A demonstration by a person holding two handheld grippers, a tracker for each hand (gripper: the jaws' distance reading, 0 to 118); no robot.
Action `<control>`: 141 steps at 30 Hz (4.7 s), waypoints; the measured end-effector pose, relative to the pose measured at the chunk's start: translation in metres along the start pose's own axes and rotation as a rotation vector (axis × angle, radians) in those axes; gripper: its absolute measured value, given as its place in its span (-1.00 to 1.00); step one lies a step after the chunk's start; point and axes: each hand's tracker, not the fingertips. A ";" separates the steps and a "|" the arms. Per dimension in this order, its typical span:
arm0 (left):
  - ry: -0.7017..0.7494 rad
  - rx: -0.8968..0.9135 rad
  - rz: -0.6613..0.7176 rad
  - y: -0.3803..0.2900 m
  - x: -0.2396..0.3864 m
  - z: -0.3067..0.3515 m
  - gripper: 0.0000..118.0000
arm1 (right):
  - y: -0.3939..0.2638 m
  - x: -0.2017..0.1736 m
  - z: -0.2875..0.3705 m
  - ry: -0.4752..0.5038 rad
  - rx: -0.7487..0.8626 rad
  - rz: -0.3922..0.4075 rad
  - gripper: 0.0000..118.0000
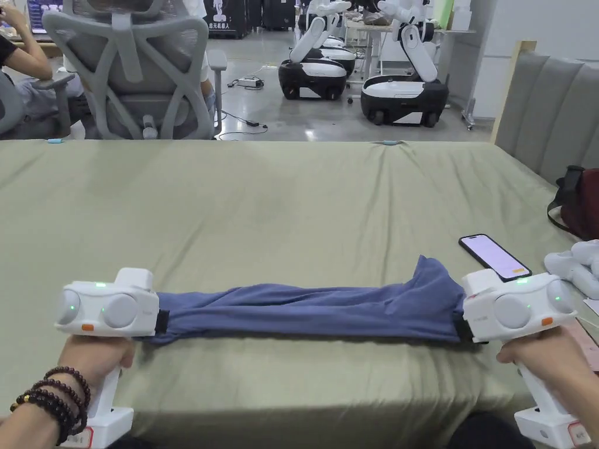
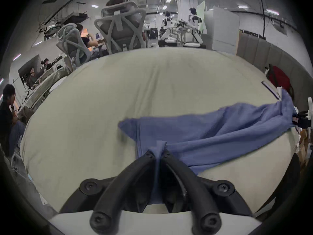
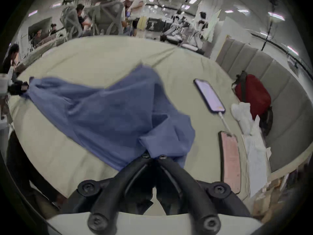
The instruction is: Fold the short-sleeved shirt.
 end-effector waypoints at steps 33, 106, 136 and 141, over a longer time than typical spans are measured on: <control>-0.177 0.125 0.161 0.019 -0.046 0.031 -0.83 | 0.041 -0.055 0.059 0.084 0.306 -0.016 -1.00; -0.527 -0.039 0.183 0.059 0.049 -0.049 -0.46 | 0.026 -0.075 0.049 0.154 0.242 -0.082 -1.00; -0.575 -0.058 0.112 0.045 0.090 -0.063 -1.00 | 0.023 -0.081 0.055 0.179 0.253 -0.075 -1.00; -0.603 -0.056 0.136 0.056 0.101 -0.075 -1.00 | 0.018 -0.078 0.054 0.172 0.240 -0.079 -1.00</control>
